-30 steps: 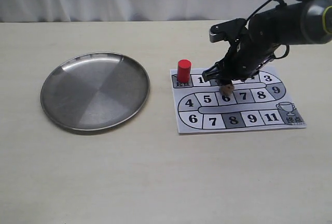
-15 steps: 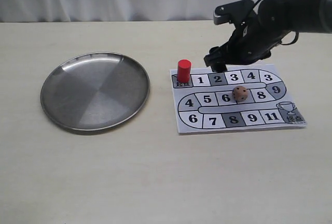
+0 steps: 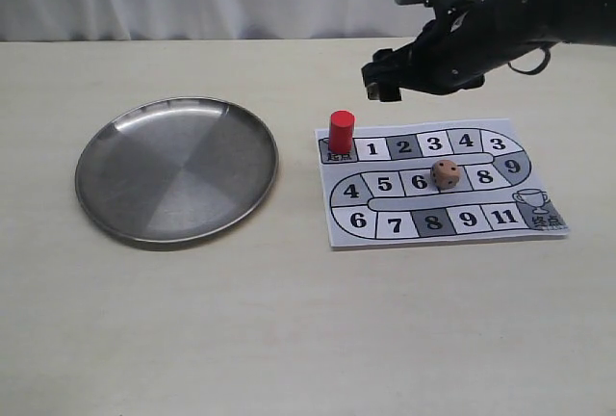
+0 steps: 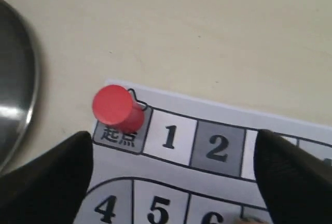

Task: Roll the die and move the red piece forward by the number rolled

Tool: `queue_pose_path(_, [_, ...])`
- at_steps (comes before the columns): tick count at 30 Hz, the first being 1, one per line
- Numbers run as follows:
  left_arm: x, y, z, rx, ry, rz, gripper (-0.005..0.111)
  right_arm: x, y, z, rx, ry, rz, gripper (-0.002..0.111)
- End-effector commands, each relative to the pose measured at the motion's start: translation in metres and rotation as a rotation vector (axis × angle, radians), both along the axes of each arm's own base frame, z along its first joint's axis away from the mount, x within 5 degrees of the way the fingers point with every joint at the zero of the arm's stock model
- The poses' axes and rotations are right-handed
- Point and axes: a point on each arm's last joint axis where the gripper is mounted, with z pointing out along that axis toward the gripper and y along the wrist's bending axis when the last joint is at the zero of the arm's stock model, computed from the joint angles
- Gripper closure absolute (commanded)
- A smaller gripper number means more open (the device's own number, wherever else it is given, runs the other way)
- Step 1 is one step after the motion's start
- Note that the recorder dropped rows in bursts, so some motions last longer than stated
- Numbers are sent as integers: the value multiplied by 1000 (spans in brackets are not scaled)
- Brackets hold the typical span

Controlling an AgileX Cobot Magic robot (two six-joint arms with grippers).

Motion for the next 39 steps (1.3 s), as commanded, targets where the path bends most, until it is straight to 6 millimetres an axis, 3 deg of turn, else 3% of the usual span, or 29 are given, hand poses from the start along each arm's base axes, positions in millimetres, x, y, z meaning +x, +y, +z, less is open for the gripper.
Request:
queue_pose_path(1, [0,0,0,-1,-10,2,107,5,9,-10,64,-24,58,29])
queue_pose_path(7, [0,0,0,-1,-10,2,107,10,18,-29,92,-21,147,29])
queue_pose_path(14, [0,0,0,-1,-10,2,107,7,19,-29,46,-34,260,29])
queue_pose_path(18, [0,0,0,-1,-10,2,107,-7,2,-15,-87,40,380,29])
queue_pose_path(23, [0,0,0,-1,-10,2,107,-17,-37,-8,-216,199,269,29])
queue_pose_path(28, [0,0,0,-1,-10,2,107,-25,-59,-33,-264,313,219,29])
queue_pose_path(39, [0,0,0,-1,-10,2,107,-23,-60,-79,-277,435,237,29])
